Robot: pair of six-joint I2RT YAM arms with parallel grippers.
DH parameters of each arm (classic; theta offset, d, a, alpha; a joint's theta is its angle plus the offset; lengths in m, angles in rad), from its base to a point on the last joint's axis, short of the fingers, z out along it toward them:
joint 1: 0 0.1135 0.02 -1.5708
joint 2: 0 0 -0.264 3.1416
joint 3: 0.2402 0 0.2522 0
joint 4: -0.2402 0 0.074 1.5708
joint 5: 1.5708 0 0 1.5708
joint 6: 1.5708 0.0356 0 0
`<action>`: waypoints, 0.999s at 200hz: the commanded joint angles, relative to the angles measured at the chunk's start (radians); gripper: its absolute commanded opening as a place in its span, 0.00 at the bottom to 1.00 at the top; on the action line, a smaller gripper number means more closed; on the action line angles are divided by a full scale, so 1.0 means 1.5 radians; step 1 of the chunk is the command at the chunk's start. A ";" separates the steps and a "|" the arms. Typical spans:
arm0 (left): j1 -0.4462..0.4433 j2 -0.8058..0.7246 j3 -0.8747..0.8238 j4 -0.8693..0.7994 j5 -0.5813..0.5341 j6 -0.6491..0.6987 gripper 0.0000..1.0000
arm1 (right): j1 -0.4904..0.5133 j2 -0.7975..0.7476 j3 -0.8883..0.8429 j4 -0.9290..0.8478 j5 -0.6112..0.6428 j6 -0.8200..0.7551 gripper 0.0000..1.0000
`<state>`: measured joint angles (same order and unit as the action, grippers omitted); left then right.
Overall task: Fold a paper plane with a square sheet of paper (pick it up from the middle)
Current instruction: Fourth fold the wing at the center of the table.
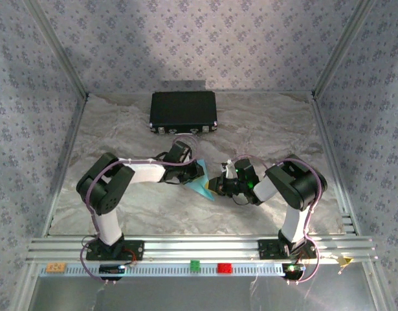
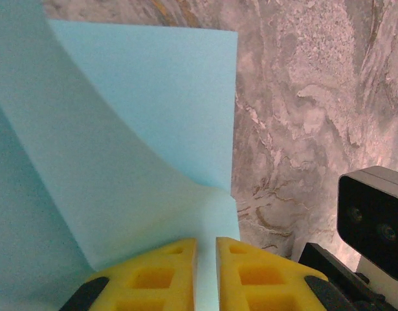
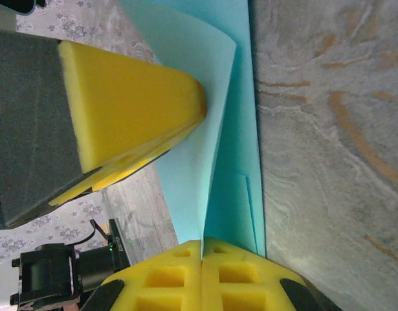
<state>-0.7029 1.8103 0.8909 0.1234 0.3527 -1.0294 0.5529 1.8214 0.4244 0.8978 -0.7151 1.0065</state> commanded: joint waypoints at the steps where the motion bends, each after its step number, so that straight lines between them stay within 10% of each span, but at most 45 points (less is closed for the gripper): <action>1: -0.003 0.026 0.028 -0.035 0.014 0.021 0.15 | -0.005 0.014 -0.010 -0.088 0.053 -0.002 0.01; 200: -0.004 0.048 0.015 -0.044 0.014 0.020 0.12 | 0.017 -0.107 0.013 -0.360 0.087 -0.121 0.21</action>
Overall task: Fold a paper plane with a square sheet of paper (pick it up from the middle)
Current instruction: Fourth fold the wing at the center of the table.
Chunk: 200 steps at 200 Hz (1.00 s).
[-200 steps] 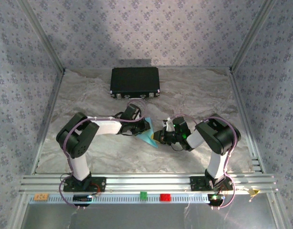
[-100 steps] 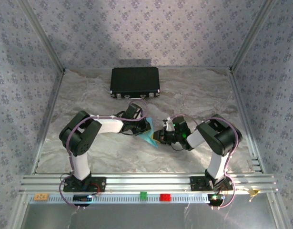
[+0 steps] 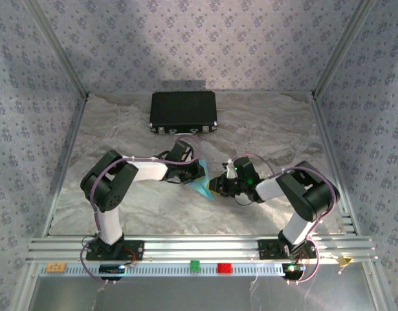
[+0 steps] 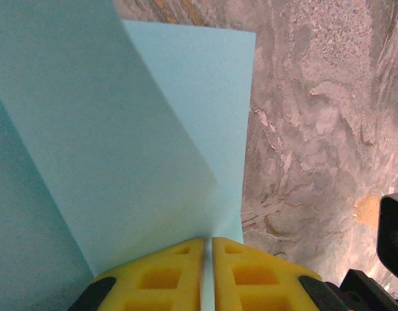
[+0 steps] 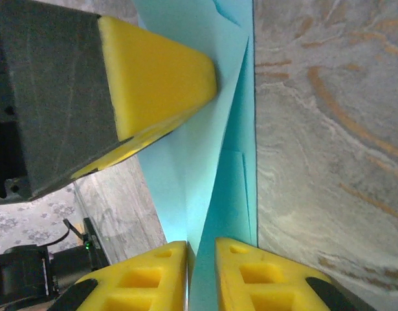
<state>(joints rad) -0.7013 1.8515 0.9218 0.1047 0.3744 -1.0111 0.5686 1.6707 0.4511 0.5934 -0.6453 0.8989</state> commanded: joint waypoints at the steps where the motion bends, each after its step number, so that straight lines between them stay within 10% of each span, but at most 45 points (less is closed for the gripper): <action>1: -0.005 0.020 -0.006 -0.031 0.000 0.008 0.12 | 0.007 -0.007 -0.005 -0.159 0.040 -0.051 0.21; 200: -0.004 0.022 -0.010 -0.032 -0.002 0.007 0.12 | 0.027 -0.027 -0.008 -0.200 0.040 -0.053 0.14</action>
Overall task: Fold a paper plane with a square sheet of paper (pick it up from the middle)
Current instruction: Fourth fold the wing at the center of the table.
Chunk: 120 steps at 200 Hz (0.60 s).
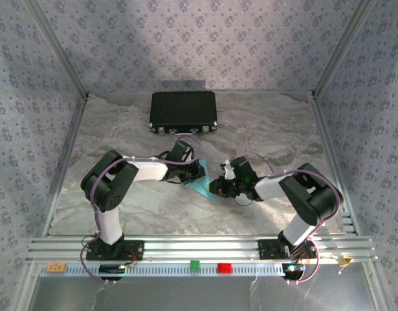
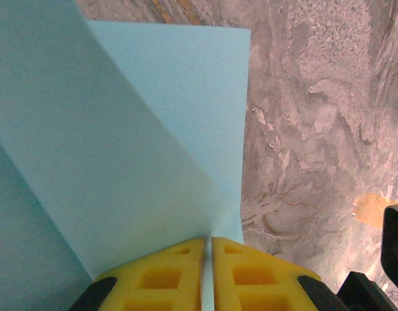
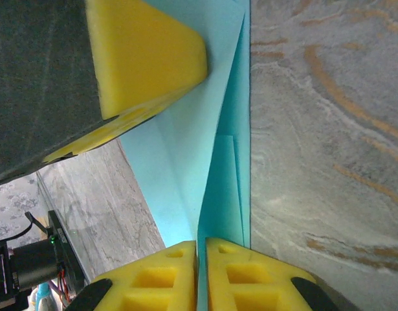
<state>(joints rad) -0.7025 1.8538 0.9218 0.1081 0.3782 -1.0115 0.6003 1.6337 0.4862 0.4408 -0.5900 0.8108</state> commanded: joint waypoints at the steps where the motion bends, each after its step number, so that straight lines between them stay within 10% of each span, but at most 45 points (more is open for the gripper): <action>1: -0.003 0.021 -0.010 -0.035 -0.005 0.007 0.12 | 0.006 -0.002 -0.032 -0.099 0.003 0.005 0.14; 72: -0.003 0.021 -0.013 -0.035 -0.007 0.007 0.12 | 0.011 -0.002 -0.043 -0.107 -0.011 0.002 0.03; 120: -0.003 0.020 -0.018 -0.034 -0.012 0.004 0.11 | 0.011 -0.026 -0.048 -0.144 0.005 -0.002 0.16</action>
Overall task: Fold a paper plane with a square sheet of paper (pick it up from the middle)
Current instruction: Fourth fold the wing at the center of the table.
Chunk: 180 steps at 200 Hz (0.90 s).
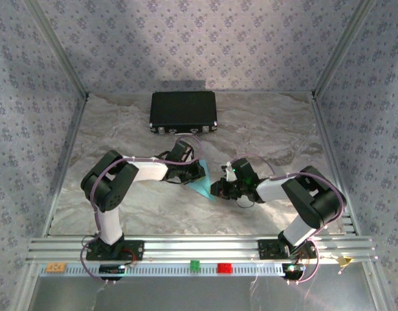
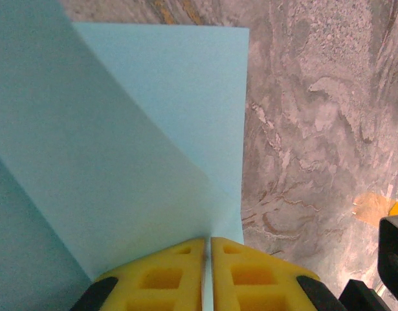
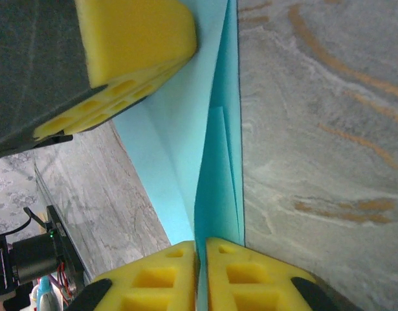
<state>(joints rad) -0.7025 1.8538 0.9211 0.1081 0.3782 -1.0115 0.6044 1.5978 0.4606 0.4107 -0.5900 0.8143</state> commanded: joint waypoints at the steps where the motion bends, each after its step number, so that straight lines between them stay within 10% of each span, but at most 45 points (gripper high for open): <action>1: -0.003 0.020 -0.017 -0.034 -0.012 0.004 0.11 | 0.009 -0.002 -0.031 -0.125 0.005 -0.005 0.16; 180: -0.002 0.021 -0.018 -0.029 -0.009 0.002 0.11 | 0.008 -0.041 -0.042 -0.212 0.040 -0.037 0.08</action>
<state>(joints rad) -0.7033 1.8542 0.9203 0.1089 0.3786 -1.0142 0.6113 1.5154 0.4400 0.2646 -0.5514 0.7834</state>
